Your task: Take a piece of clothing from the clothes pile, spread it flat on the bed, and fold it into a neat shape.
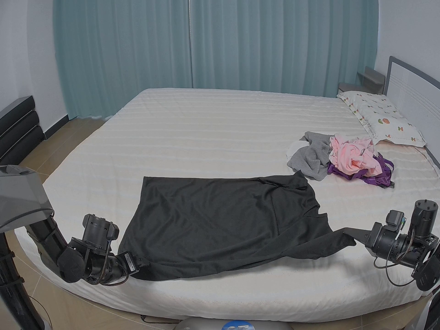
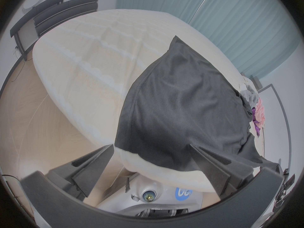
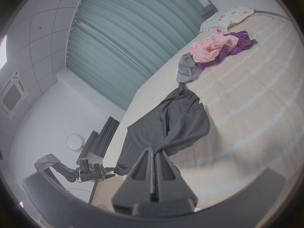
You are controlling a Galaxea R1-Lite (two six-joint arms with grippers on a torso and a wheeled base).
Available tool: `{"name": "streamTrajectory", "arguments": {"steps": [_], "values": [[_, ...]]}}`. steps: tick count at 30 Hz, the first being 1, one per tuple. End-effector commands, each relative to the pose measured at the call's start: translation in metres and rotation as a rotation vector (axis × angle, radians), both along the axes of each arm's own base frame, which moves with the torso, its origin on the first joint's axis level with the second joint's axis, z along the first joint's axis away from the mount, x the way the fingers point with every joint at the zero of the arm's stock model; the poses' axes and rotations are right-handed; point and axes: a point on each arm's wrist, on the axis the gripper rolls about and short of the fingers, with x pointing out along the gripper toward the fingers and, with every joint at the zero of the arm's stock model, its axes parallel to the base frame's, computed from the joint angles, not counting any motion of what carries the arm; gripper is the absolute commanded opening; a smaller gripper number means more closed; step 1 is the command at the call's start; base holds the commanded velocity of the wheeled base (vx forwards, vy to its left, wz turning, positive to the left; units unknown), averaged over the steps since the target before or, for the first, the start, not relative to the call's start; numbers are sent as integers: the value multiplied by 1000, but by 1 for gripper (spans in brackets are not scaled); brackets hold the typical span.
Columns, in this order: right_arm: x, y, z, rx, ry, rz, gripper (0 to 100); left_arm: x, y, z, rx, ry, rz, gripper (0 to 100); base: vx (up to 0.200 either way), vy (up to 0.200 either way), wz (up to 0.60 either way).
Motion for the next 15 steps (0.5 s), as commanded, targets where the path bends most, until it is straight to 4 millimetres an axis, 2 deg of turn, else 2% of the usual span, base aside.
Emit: {"name": "streamTrajectory", "arguments": {"steps": [1, 2, 8, 13, 15], "values": [[-3, 0, -4, 0, 25, 1, 0, 3, 0, -10, 8, 16, 11, 100, 0, 0, 0], [-3, 0, -4, 1, 25, 0, 0, 3, 0, -9, 7, 12, 11, 0, 0, 0, 0], [5, 0, -5, 0, 18, -6, 0, 7, 1, -4, 4, -16, 21, 0, 0, 0, 0], [18, 1, -6, 1, 6, -11, 0, 11, 2, 18, -14, -100, 33, 0, 0, 0, 0], [22, 1, -6, 0, 0, -12, 0, 14, 2, 20, -17, -111, 35, 0, 0, 0, 0]]}}
